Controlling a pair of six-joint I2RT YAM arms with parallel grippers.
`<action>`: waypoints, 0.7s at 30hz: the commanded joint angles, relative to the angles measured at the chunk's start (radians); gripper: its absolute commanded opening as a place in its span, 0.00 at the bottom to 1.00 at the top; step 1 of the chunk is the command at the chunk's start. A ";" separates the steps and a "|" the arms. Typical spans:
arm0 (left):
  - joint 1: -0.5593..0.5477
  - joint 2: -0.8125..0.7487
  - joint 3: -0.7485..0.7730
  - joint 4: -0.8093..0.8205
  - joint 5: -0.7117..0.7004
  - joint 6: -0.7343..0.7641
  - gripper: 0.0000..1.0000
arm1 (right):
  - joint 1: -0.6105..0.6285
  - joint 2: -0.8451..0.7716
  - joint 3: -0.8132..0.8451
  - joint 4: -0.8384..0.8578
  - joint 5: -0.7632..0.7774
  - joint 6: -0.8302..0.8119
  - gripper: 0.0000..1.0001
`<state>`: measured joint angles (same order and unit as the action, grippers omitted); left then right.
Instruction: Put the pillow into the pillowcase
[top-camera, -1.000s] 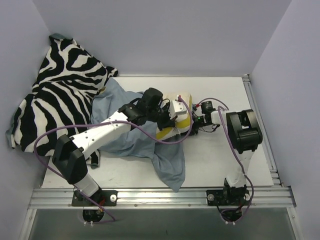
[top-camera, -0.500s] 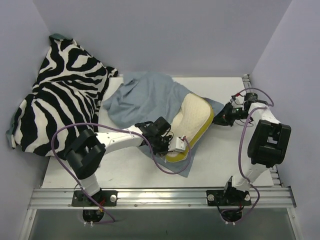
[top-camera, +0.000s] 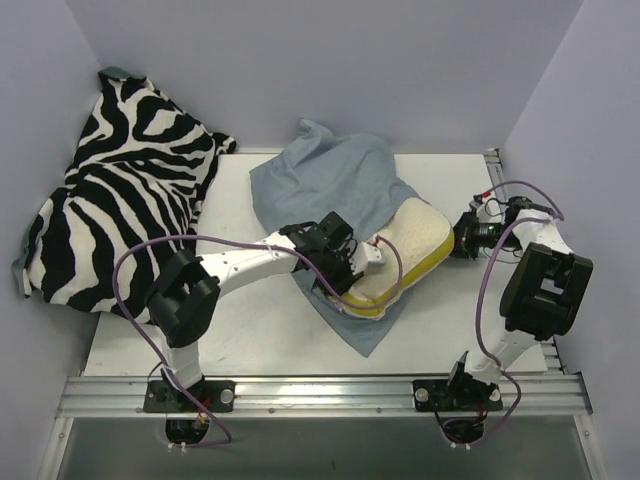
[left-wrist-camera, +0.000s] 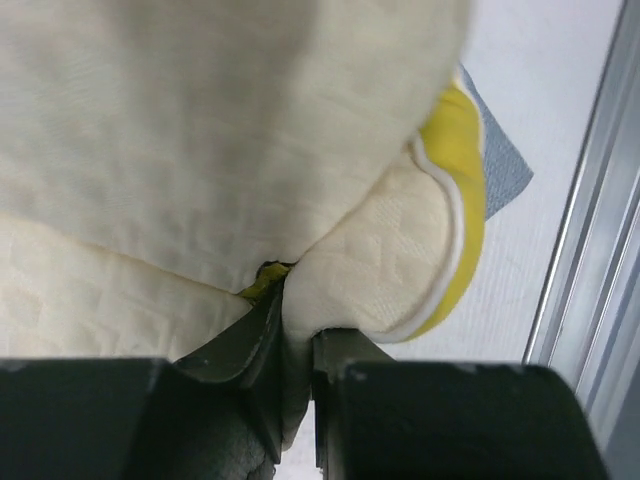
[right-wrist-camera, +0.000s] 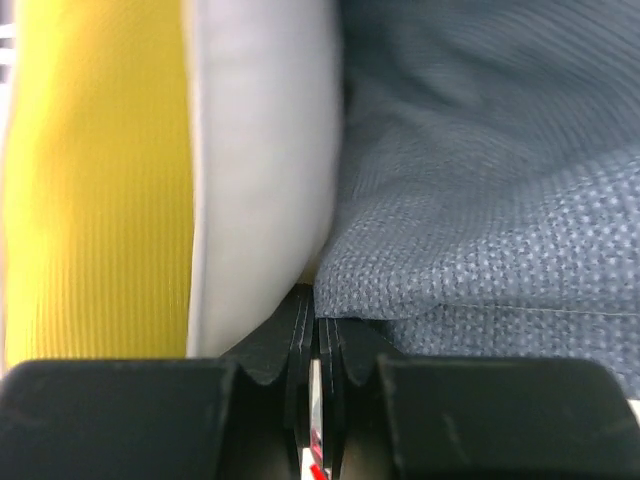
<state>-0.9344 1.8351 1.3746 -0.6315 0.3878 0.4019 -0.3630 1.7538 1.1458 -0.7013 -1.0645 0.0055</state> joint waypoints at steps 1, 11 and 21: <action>0.133 0.021 0.020 0.166 0.036 -0.227 0.15 | -0.014 -0.163 0.150 -0.052 -0.293 0.031 0.00; -0.012 -0.101 -0.137 0.709 -0.264 -0.178 0.27 | 0.298 -0.435 0.479 -0.027 -0.375 0.079 0.00; 0.011 -0.420 -0.368 0.180 0.188 -0.040 0.77 | 0.748 -0.326 0.172 -0.030 0.073 -0.157 0.00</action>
<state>-0.9329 1.6352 1.0901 -0.2550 0.4000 0.2821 0.2607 1.3254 1.4288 -0.6510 -1.0954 -0.0563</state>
